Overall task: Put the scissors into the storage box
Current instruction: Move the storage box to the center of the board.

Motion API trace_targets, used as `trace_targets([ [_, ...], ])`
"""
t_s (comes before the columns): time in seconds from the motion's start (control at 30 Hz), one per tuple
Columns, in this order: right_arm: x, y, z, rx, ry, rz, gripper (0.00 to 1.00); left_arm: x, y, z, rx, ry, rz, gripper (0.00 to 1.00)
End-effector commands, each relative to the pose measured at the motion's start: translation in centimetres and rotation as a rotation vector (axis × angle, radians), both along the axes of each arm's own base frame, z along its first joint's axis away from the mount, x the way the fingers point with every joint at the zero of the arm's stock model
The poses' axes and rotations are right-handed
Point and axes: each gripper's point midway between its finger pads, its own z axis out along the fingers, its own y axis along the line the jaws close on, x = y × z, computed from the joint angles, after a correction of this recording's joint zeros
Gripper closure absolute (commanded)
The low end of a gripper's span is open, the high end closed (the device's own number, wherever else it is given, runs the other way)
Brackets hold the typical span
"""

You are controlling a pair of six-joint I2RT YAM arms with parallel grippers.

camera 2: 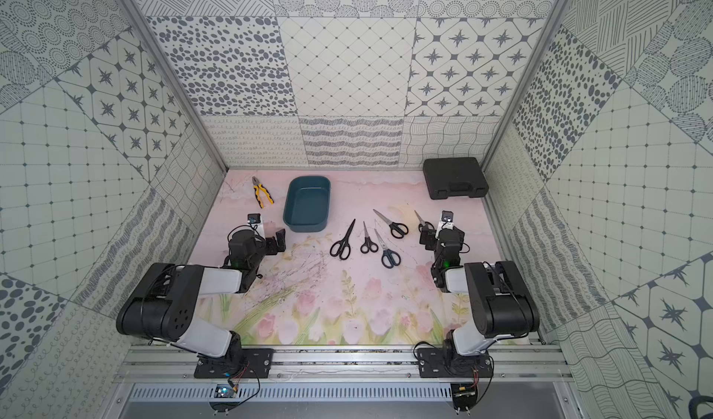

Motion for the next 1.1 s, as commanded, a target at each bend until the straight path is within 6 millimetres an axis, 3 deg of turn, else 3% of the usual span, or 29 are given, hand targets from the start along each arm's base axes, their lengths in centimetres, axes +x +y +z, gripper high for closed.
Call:
trace_targets([
  [0.0,0.6,0.2,1.4,0.011,-0.049,0.006,0.03,0.2,0.1,0.0,0.009,-0.002,-0.008,0.01],
  [0.87,0.6,0.3,1.3,0.012,-0.048,0.007,0.03,0.1,0.1,0.0,0.009,-0.005,-0.008,0.01],
  [1.0,0.7,0.8,3.0,0.007,-0.056,0.036,0.03,-1.1,1.0,2.1,0.019,-0.080,0.052,0.02],
  [1.07,0.5,0.5,4.7,0.016,-0.013,0.014,0.04,-2.1,1.6,4.7,0.031,-0.107,0.103,0.03],
])
